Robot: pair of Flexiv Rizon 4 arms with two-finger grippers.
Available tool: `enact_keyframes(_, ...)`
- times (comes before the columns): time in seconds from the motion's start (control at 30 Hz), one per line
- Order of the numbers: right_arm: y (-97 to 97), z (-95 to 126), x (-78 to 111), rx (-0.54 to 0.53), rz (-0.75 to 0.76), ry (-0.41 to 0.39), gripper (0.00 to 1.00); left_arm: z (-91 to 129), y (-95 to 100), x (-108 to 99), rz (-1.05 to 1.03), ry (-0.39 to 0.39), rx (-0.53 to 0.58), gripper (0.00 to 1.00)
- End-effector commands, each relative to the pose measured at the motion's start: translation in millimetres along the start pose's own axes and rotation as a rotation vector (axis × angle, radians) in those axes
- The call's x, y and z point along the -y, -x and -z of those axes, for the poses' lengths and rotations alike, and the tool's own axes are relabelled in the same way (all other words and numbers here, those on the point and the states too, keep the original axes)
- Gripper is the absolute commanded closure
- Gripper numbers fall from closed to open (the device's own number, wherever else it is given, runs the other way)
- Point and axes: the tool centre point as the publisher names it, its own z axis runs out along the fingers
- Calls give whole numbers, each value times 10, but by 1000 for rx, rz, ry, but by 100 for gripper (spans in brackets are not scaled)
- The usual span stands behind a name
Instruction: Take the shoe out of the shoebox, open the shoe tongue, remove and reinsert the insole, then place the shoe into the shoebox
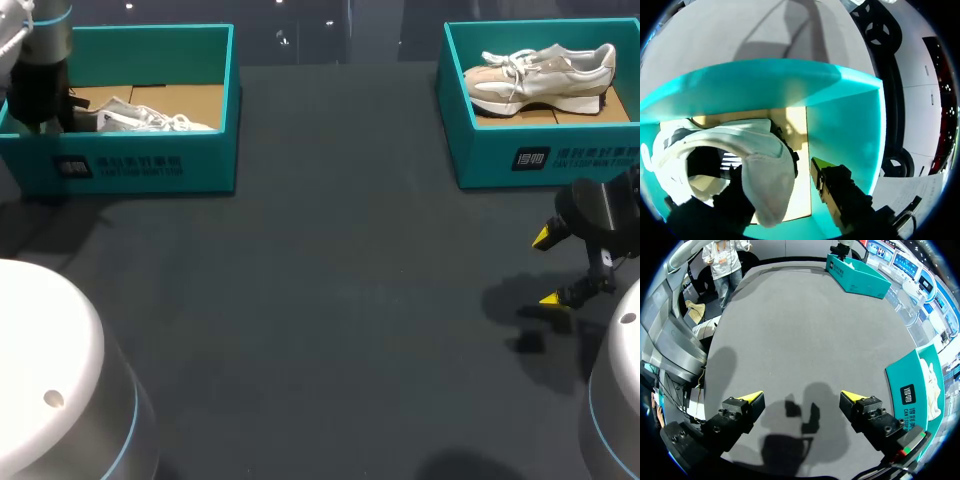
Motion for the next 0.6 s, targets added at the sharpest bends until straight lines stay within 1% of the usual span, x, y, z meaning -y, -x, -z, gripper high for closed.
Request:
enact_keyframes(0.03,-20,2,0,4,0,-3,0,207,-37,50,4,16,37,18)
enact_keyframes(0.1,-20,2,0,4,0,-3,0,297,-16,43,5,35,48,4)
enact_keyframes(0.13,-20,2,0,4,0,-3,0,342,-7,45,5,38,58,0)
enact_keyframes(0.3,-20,2,0,4,0,-3,0,593,19,79,14,64,92,0)
enact_keyframes(0.47,-20,2,0,4,0,-3,0,1009,-32,156,27,74,138,0)
enact_keyframes(0.6,-20,2,0,4,0,-3,0,1282,-110,238,43,57,148,0)
